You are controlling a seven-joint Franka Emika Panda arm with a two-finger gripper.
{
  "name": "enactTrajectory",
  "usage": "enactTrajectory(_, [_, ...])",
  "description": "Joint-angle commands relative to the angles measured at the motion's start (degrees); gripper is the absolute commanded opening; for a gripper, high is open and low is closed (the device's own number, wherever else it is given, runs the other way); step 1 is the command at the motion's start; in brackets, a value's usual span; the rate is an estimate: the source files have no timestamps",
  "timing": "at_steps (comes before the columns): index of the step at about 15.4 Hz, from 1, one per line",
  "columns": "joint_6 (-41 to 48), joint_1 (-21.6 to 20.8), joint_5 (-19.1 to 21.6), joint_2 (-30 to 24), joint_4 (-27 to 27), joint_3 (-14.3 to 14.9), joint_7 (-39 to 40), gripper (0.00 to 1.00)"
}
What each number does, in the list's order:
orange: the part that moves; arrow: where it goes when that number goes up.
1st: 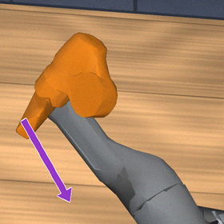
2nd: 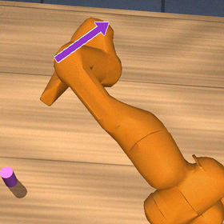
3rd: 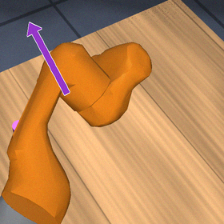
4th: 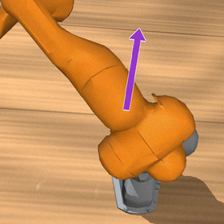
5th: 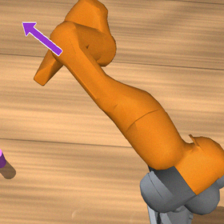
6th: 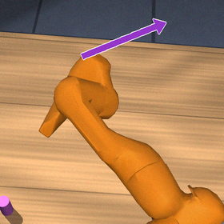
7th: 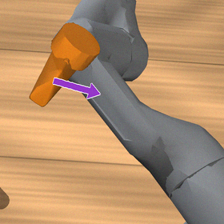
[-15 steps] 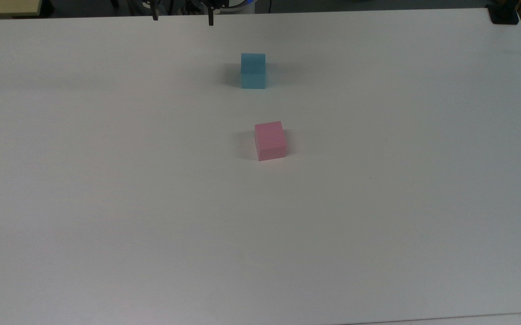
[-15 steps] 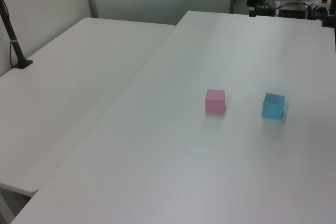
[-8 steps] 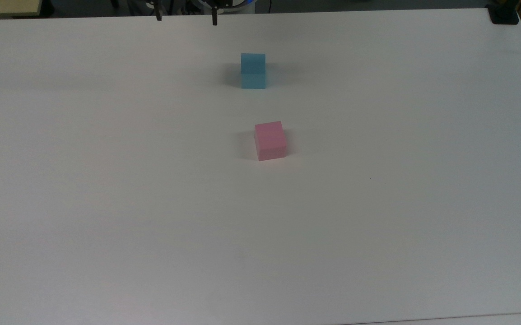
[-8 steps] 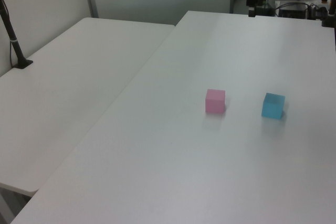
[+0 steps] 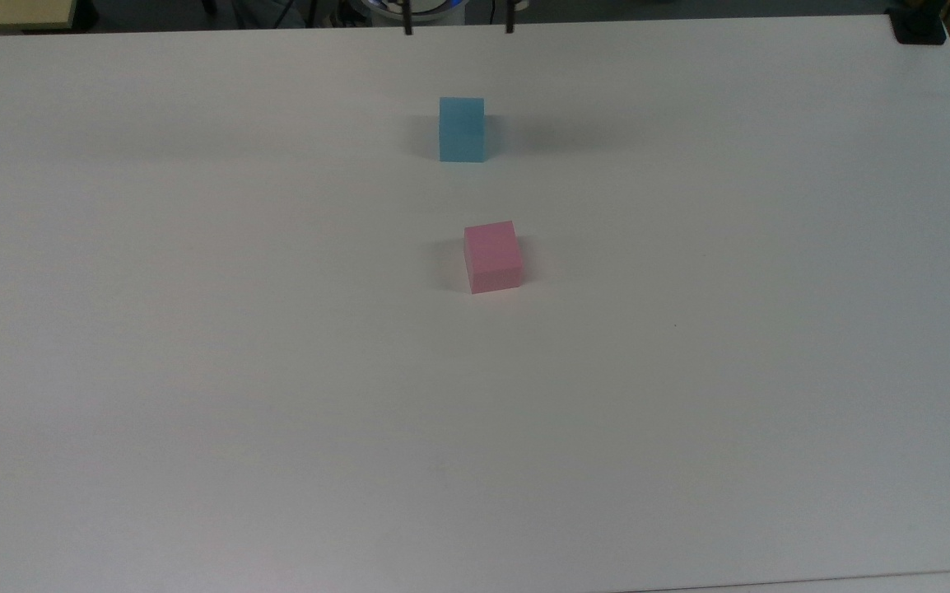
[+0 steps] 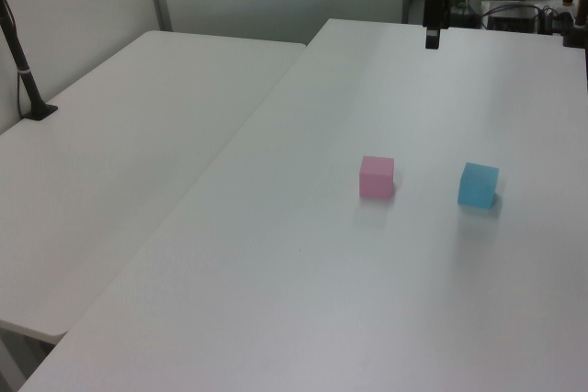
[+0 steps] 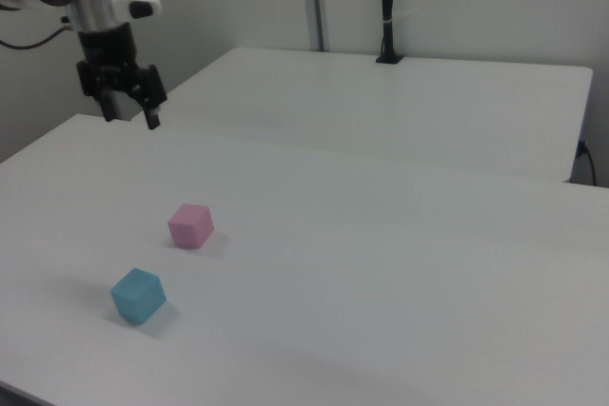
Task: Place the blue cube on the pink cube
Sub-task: 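Move the open gripper over the light blue cube and lower it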
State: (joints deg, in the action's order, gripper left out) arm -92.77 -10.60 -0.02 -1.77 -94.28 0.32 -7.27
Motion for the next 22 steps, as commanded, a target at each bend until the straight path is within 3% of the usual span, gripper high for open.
enactTrajectory(1, [0.9,-3.3,0.8,-4.2,-3.6,0.6,-2.0,1.0])
enactTrajectory(7, [-2.8,-4.4,0.9,-13.8,-17.1,0.6,-2.1,1.0])
enactTrajectory(12, [-6.7,-4.4,0.9,-17.9,-27.5,0.6,-2.0,1.0])
enactTrajectory(22, [-24.5,-4.3,0.3,-16.8,-44.3,0.7,-1.9,1.0])
